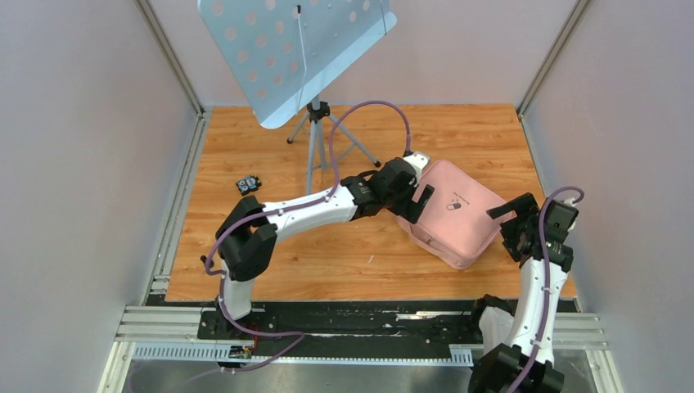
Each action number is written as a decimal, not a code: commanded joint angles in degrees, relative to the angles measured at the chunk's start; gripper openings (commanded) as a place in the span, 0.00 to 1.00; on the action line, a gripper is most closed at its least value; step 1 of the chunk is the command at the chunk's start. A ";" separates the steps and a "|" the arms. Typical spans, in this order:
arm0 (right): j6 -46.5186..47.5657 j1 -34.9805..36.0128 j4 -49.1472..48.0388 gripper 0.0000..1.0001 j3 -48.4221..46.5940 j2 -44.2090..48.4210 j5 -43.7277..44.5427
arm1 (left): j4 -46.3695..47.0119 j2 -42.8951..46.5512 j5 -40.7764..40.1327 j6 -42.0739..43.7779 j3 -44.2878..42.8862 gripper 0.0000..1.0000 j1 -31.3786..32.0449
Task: Organize the medicine kit
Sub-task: Zip the medicine box at the center of the board.
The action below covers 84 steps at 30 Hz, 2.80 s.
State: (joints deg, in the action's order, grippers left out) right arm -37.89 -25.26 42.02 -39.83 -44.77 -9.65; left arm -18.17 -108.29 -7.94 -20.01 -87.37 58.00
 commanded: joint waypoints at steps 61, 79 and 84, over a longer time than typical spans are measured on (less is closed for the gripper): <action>-10.16 5.76 -2.25 1.00 3.11 4.41 -11.53 | -2.03 -6.46 15.35 5.85 -10.48 0.99 -6.38; -7.23 5.68 -15.79 1.00 0.55 -11.59 -7.75 | 3.65 -9.28 24.03 1.98 -9.62 0.98 -5.10; -3.39 3.83 -18.97 1.00 -6.36 -20.77 -4.99 | 5.03 -9.42 26.05 1.77 -9.19 0.98 -1.23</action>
State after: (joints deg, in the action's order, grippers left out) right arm -44.91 -19.86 30.94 -39.83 -61.10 -17.78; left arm -16.58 -119.70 12.40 -16.45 -96.90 52.23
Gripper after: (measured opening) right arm 0.998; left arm 0.979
